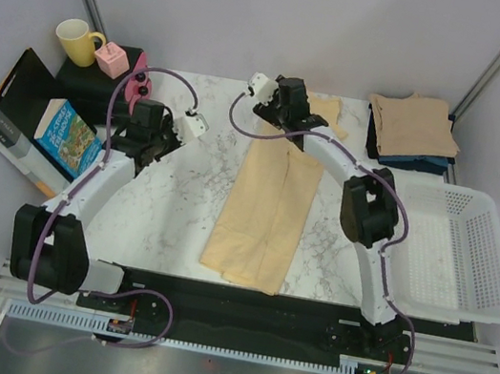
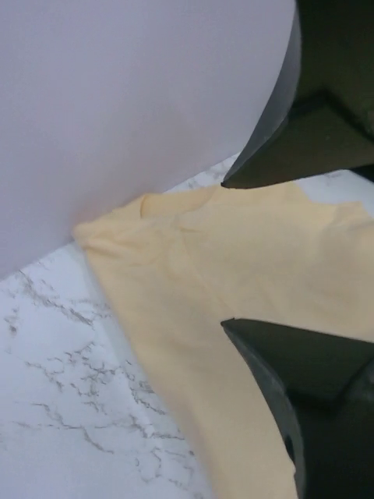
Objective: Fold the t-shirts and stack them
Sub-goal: Fold the tshirt
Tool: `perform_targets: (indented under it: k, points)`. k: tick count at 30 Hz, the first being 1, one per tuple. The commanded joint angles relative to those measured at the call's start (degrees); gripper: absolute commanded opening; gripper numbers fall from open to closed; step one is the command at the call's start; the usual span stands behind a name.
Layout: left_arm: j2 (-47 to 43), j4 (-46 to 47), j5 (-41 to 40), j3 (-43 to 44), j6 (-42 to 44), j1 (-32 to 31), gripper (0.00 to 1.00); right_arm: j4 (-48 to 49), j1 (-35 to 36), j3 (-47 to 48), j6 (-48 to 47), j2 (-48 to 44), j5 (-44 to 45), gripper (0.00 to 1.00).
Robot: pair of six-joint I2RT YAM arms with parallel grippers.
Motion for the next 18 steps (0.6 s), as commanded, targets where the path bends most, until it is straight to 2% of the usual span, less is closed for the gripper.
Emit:
perform_targets:
  k: [1,2,3,4,5,6,7,8,11,13,16,18]
  points:
    - [-3.86,4.32,-2.28,0.16,-1.45,0.04,0.38,-7.38,2.30,-6.89,1.69,-18.95,-1.53,0.82]
    - [-5.60,2.93,0.24,0.07,-0.75,0.04,0.45,-14.62,2.92,-8.56,0.90,-20.97,-5.02,0.84]
    - [-6.93,1.87,2.79,-0.28,0.65,0.04,0.50,-17.48,3.62,-12.93,0.81,-25.43,-5.84,0.86]
    - [-8.77,1.25,5.60,-2.28,4.75,0.04,0.65,-20.29,5.19,-15.76,-0.15,-27.74,-7.41,0.87]
    - [-10.70,0.20,11.63,-3.78,7.40,-0.05,0.73,-25.80,5.82,-19.00,-1.20,-30.11,-9.69,0.88]
    - [-14.98,-0.85,14.82,-5.45,10.56,-0.14,0.75,-26.55,6.61,-28.00,-1.82,-35.61,-11.63,0.90]
    - [-17.11,-2.43,18.16,-8.86,18.34,-0.23,0.76,-26.82,7.74,-32.87,-3.39,-38.71,-12.60,0.91]
    - [-19.14,-3.66,23.33,-10.63,22.59,-0.58,0.80,-27.08,8.10,-42.15,-4.37,-44.75,-13.48,0.91]
    - [-28.54,-10.08,30.99,-18.02,40.61,-1.54,0.83,-27.44,9.34,-55.98,-5.26,-55.74,-15.86,0.91]
    - [-35.54,-13.42,33.83,-23.71,51.39,-1.81,0.83,-28.92,10.56,-60.94,-4.91,-60.78,-18.23,0.89]
    - [-43.55,-16.94,38.23,-31.01,62.40,-1.81,0.83,-29.90,14.59,-69.55,-4.11,-70.10,-17.63,0.89]
    - [-46.39,-17.56,41.13,-34.11,65.77,-1.81,0.83,-30.60,17.06,-73.96,-3.24,-74.85,-17.10,0.89]
